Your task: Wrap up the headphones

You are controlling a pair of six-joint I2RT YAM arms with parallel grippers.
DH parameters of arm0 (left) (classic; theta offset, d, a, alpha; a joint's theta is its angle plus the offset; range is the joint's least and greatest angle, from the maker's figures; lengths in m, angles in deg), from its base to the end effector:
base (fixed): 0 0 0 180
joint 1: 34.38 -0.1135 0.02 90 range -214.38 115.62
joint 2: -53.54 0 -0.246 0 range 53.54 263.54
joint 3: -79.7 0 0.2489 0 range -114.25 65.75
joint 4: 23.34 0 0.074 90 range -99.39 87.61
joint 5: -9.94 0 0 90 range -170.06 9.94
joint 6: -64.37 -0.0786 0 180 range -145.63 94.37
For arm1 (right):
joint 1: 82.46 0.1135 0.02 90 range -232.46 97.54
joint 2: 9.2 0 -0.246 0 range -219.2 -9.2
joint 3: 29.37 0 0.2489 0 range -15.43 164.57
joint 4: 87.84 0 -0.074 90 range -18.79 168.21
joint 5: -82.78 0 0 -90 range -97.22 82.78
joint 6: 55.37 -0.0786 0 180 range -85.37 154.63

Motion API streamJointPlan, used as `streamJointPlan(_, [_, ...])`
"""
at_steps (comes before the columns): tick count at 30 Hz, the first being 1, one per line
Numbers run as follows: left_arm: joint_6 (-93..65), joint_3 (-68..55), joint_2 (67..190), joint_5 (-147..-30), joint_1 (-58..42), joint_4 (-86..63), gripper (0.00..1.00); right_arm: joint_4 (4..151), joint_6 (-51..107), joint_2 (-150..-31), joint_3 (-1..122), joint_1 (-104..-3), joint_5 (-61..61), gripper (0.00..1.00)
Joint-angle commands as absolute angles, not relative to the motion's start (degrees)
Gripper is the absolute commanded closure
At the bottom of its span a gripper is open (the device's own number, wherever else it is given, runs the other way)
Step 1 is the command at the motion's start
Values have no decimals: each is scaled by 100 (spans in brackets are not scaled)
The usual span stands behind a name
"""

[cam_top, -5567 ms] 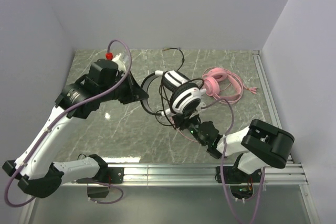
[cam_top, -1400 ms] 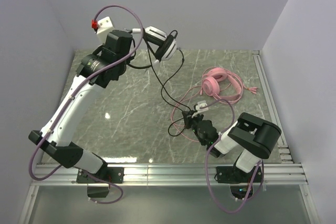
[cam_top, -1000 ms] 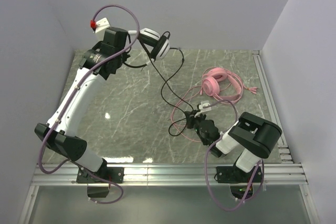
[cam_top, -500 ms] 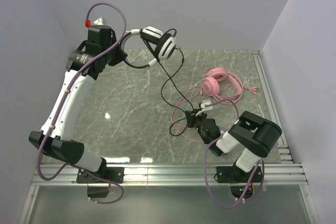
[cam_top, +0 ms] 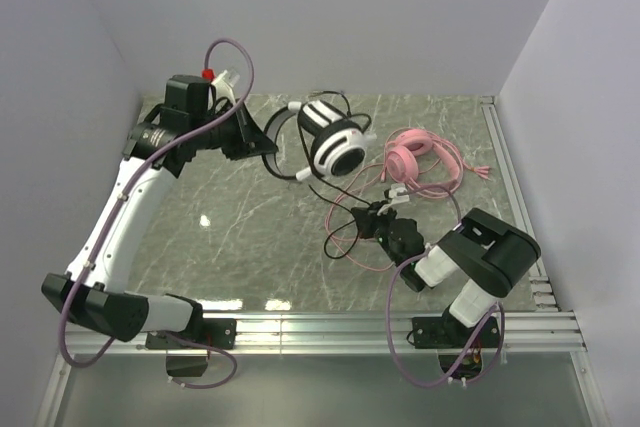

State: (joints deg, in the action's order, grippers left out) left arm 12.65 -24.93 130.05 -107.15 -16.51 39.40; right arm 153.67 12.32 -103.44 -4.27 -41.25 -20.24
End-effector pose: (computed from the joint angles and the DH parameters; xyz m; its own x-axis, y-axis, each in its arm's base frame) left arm 0.2751 -0.1263 0.3882 -0.8147 -0.3168 -0.4857 0.1595 0.6829 -0.7129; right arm 0.2193 0.1686 0.1062 -0.2723 0.2532 -0.9283 -0.4005 0.8474 0.3486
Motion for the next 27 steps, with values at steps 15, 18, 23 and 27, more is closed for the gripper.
streamJointPlan(15, [127, -861, 11226, -12876, -786, 2172, 100, 14711, -175, -10052, 821, -6038, 691, 100])
streamJointPlan(18, [-382, -834, 11173, -12122, -198, 2330, 100, 14528, -465, -10219, 1058, -6425, 1491, 100])
streamJointPlan(23, [-1323, -878, 11287, -11048, 332, 2742, 100, 14045, -493, -10237, 1375, -6690, 2204, 100])
streamJointPlan(27, [-1868, -1054, 11524, -10004, 700, 3305, 100, 13447, -186, -9947, 1472, -6725, 2134, 100])
